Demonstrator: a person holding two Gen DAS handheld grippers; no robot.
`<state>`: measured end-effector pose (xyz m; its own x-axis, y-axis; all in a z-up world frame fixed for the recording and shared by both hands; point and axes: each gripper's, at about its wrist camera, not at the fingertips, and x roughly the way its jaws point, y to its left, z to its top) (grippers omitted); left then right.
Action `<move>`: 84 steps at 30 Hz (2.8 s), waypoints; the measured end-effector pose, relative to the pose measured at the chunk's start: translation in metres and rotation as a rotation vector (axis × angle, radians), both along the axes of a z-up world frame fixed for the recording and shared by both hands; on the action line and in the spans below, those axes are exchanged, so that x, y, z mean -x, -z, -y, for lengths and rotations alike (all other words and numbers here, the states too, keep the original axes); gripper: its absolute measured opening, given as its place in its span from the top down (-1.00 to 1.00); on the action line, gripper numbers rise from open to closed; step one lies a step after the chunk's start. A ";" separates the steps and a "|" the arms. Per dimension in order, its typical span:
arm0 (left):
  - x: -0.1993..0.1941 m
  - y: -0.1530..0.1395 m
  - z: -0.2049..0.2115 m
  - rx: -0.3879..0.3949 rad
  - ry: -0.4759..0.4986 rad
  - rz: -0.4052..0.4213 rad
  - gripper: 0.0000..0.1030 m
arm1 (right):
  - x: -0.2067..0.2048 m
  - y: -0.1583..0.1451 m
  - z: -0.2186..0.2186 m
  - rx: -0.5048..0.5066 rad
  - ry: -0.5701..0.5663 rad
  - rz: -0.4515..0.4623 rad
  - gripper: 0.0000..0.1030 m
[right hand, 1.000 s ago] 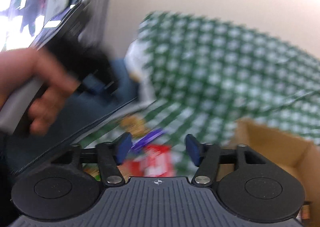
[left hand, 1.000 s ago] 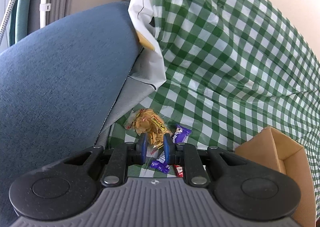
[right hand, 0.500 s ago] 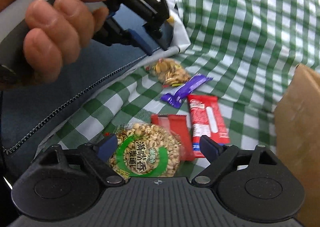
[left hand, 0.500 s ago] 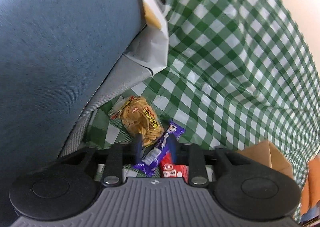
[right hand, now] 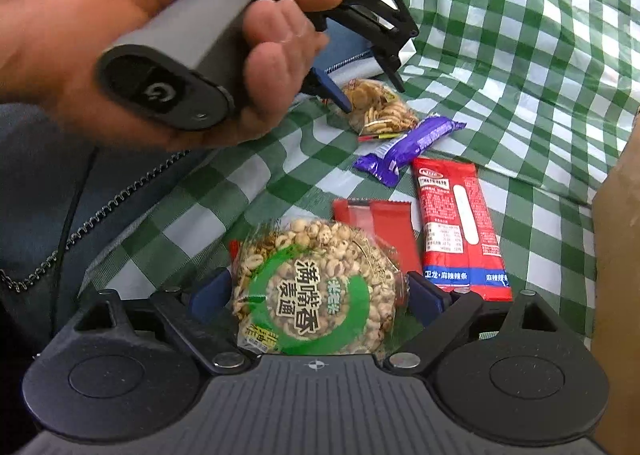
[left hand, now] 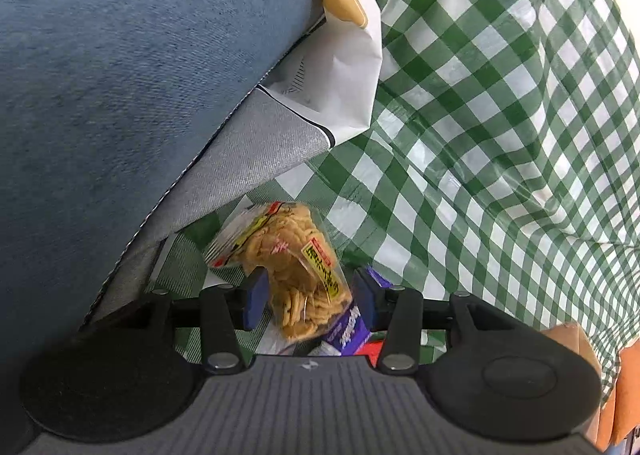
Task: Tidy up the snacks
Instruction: 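Grasp the cracker bag with left tool while right tool grasps round peanut pack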
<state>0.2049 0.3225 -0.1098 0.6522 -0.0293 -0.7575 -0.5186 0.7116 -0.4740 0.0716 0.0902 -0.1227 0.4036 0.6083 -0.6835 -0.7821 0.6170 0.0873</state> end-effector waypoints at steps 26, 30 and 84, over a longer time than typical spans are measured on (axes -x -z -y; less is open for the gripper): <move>0.081 -0.060 0.026 -0.101 0.061 0.078 0.56 | 0.055 -0.071 0.070 0.044 -0.023 0.084 -0.61; 0.104 -0.064 0.038 -0.120 0.139 0.039 0.56 | 0.072 -0.070 0.075 0.071 -0.031 0.114 -0.61; 0.101 -0.023 0.114 -0.307 0.534 -0.228 0.34 | 0.056 -0.046 0.083 0.131 0.093 0.024 -0.61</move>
